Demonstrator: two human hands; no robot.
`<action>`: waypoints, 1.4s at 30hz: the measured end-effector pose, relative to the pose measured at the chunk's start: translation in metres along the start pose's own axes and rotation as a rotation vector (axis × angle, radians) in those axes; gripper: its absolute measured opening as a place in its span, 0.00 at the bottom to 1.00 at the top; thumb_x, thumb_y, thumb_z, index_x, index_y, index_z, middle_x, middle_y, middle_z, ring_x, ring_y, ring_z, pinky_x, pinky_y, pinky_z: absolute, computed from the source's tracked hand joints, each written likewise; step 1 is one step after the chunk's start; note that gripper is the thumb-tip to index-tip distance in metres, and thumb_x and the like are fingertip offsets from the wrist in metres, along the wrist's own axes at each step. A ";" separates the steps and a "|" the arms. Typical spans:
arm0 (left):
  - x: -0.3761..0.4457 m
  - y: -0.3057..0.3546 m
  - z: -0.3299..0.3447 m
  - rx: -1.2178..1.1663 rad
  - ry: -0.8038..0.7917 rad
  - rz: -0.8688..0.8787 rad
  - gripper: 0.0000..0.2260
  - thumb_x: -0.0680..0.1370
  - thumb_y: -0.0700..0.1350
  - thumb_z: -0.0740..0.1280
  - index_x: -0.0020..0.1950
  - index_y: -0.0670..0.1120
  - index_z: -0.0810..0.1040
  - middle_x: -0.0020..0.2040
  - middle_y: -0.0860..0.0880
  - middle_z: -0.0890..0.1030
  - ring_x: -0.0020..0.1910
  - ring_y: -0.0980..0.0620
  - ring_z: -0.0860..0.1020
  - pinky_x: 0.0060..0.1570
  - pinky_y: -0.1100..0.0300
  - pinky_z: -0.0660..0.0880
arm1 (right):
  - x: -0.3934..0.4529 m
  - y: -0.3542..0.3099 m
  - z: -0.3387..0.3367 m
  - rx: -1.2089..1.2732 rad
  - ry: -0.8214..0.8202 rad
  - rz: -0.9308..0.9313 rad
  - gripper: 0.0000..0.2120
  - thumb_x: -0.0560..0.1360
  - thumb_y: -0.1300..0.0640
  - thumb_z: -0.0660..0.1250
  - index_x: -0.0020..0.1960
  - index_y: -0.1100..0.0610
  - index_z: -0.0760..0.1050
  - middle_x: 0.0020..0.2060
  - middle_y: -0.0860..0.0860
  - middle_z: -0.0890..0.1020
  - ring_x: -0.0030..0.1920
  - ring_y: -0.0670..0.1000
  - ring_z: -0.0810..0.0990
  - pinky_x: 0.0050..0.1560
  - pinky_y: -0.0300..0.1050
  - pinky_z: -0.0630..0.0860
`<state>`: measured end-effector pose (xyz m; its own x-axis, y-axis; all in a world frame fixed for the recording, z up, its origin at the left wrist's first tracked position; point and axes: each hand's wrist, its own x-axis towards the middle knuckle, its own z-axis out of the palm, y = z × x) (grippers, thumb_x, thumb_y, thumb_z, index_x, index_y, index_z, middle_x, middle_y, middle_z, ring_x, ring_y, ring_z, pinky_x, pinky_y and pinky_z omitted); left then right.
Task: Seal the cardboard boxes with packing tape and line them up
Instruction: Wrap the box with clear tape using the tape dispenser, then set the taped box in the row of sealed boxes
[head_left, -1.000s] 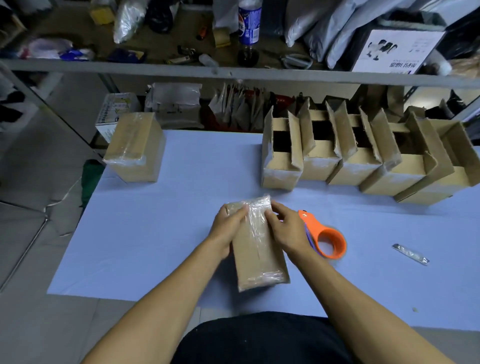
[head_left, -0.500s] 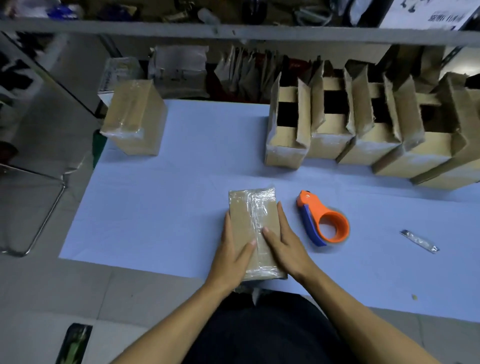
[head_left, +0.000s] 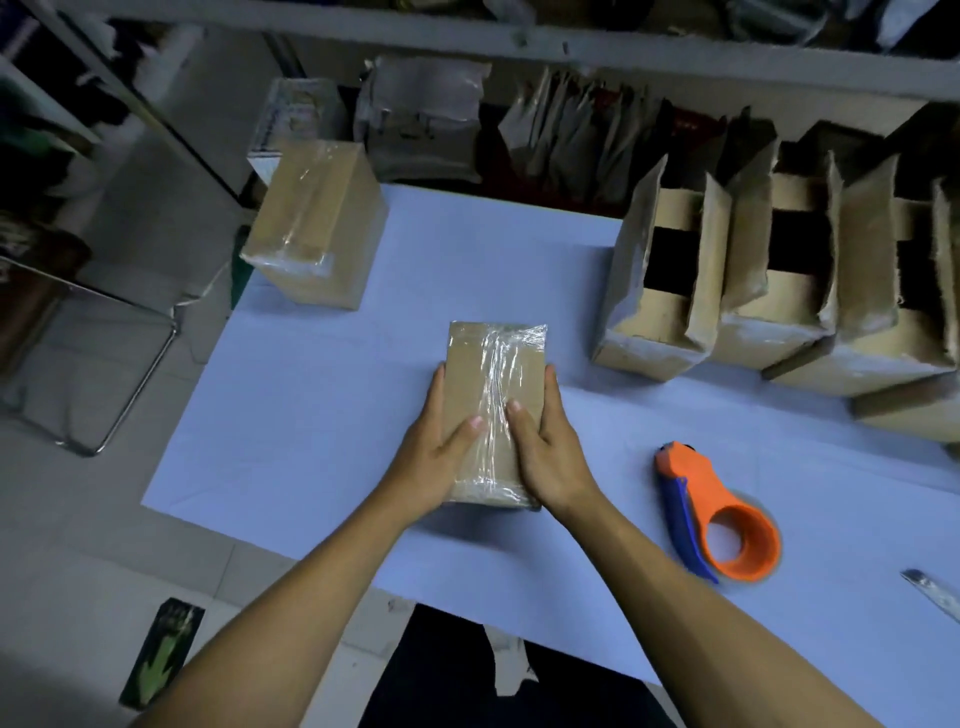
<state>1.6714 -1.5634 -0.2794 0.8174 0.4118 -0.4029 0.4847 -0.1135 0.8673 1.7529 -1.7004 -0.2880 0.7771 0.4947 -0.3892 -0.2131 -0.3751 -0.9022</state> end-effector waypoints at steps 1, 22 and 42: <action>0.013 0.002 -0.008 0.007 -0.008 0.004 0.27 0.82 0.46 0.64 0.77 0.60 0.55 0.65 0.62 0.75 0.58 0.71 0.75 0.52 0.76 0.69 | 0.012 -0.006 0.005 0.009 0.002 -0.003 0.27 0.84 0.53 0.58 0.74 0.37 0.46 0.57 0.25 0.67 0.52 0.24 0.72 0.48 0.16 0.61; 0.256 0.048 -0.125 -0.065 0.061 0.002 0.32 0.80 0.47 0.67 0.80 0.54 0.55 0.69 0.52 0.74 0.63 0.56 0.76 0.58 0.62 0.72 | 0.252 -0.109 0.064 -0.145 0.102 -0.091 0.24 0.82 0.45 0.58 0.75 0.48 0.60 0.62 0.47 0.78 0.59 0.50 0.79 0.61 0.50 0.74; 0.115 0.148 -0.006 1.408 -0.047 0.644 0.29 0.83 0.59 0.51 0.81 0.50 0.49 0.82 0.47 0.47 0.80 0.45 0.45 0.75 0.40 0.48 | 0.038 -0.098 -0.119 -1.310 0.467 -0.465 0.24 0.73 0.52 0.69 0.66 0.62 0.77 0.65 0.63 0.77 0.67 0.64 0.75 0.61 0.62 0.75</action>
<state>1.8355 -1.5273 -0.1962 0.9913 -0.0645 -0.1143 -0.0722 -0.9953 -0.0641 1.8737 -1.7378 -0.1926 0.7952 0.5699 0.2071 0.5855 -0.8105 -0.0175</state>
